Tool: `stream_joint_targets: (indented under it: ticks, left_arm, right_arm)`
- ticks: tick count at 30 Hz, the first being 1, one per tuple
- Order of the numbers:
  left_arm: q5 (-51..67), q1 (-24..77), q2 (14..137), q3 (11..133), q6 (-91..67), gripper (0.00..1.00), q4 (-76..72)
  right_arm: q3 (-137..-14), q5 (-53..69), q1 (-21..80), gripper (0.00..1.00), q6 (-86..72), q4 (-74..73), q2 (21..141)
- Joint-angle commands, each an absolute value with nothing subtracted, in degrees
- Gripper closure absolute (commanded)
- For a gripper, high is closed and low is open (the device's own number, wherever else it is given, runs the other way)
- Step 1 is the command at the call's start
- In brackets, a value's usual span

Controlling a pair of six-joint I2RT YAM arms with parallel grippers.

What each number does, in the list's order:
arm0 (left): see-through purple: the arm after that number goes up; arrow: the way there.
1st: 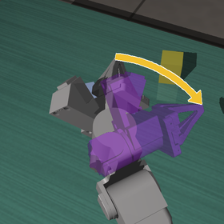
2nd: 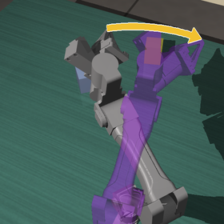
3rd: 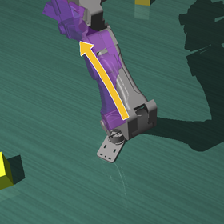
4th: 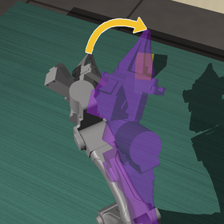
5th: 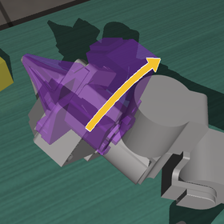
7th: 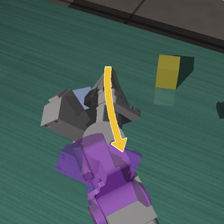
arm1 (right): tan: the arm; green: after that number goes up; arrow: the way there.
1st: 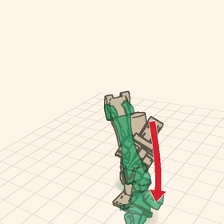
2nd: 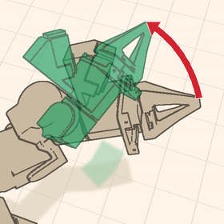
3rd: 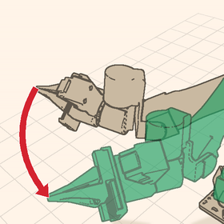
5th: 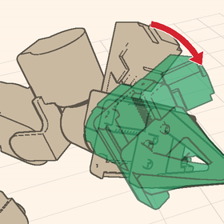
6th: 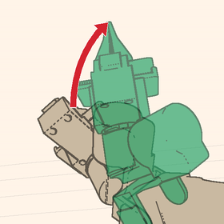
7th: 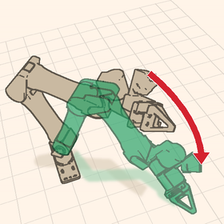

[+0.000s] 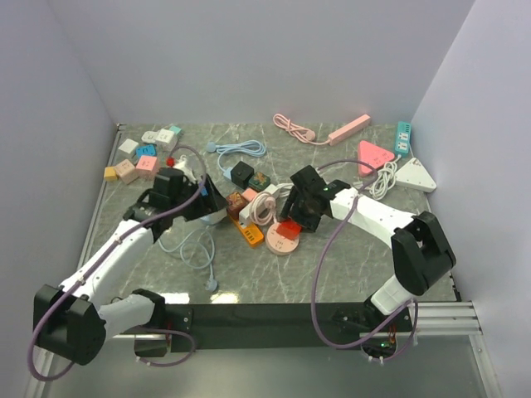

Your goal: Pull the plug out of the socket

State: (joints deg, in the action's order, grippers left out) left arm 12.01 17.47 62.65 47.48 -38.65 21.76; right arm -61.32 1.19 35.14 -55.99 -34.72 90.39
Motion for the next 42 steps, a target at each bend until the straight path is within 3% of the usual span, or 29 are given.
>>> stream_joint_targets:
  ticks: [1,2,10,14,27,37,42]
  left_arm:
    - [13.36,24.05,62.84,46.23,-39.11,0.16,15.31]
    - [13.1,25.47,63.19,46.49,-38.42,0.15,14.95]
    - [15.55,35.85,68.81,49.04,-36.91,0.11,10.64]
    - [16.35,37.97,72.06,50.71,-37.0,0.04,8.71]
    - [11.69,46.84,85.51,61.87,-35.6,0.0,8.17]
    - [8.0,46.93,81.13,59.77,-37.26,0.01,8.53]
    - [13.43,46.93,86.03,61.61,-39.11,0.14,6.95]
  right_arm:
    - [-59.42,6.23,34.72,0.97,-55.12,-31.03,87.46]
    - [-59.41,7.81,34.46,1.0,-54.32,-30.59,86.32]
    - [-58.02,28.54,22.79,1.0,-51.15,-27.95,74.98]
    - [-58.97,34.87,19.17,1.0,-49.14,-28.47,74.18]
    - [-62.93,37.26,18.72,1.0,-48.51,-28.92,75.23]
    - [-63.63,39.11,14.77,1.0,-49.66,-27.77,74.27]
    - [-63.55,40.86,14.76,1.0,-49.31,-26.64,74.09]
